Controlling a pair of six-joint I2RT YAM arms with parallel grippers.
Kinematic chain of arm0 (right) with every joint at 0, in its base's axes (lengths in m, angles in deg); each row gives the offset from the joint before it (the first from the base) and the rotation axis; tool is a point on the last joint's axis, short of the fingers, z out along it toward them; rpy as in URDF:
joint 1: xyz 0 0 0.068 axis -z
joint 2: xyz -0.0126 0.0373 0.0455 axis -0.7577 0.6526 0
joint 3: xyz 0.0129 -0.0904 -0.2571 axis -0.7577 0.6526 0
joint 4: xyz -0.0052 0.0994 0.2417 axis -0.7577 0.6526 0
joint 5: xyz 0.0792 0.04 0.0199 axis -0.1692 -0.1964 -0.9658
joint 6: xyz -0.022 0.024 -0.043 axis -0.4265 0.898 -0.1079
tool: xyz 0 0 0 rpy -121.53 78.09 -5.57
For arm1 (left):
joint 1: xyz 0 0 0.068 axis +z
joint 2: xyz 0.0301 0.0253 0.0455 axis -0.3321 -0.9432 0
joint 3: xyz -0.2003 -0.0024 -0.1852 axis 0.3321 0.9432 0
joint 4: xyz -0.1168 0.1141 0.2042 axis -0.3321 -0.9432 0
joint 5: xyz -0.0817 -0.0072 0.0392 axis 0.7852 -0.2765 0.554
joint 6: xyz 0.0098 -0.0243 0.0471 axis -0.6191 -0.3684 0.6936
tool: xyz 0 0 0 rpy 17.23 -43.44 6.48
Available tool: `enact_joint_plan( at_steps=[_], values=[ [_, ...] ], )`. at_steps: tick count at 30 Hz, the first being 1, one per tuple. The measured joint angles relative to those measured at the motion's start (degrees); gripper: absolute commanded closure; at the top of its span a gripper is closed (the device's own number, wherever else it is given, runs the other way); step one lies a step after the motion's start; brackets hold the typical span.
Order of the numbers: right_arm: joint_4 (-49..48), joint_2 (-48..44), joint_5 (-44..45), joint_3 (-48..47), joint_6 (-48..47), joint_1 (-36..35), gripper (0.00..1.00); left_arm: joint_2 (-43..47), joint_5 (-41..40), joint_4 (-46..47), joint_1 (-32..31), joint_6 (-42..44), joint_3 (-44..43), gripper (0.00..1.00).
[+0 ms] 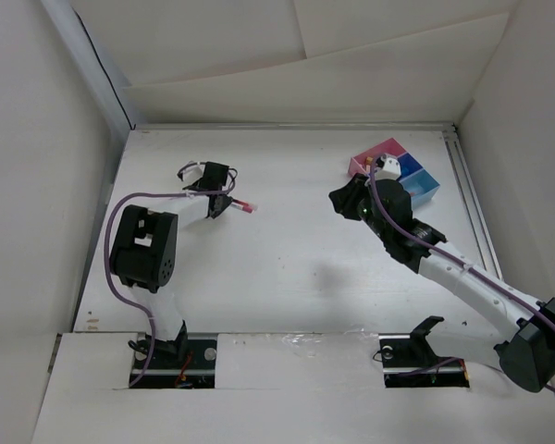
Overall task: Sort the stationery into containers
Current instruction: Grab a piece of stationery with the left arm
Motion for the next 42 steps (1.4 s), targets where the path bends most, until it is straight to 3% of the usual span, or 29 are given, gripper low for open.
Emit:
enact_joint_plan(
  at_steps=[4, 19, 42],
  values=[
    [0.0, 0.0, 0.0, 0.0, 0.0, 0.0, 0.66, 1.9, 0.5, 0.0, 0.0, 0.0, 0.2, 0.73],
    [0.0, 0.0, 0.0, 0.0, 0.0, 0.0, 0.66, -2.8, 1.1, 0.7, 0.0, 0.0, -2.7, 0.73],
    [0.0, 0.9, -0.9, 0.0, 0.0, -0.4, 0.66, -0.9, 2.6, 3.9, 0.0, 0.0, -0.6, 0.69]
  ],
)
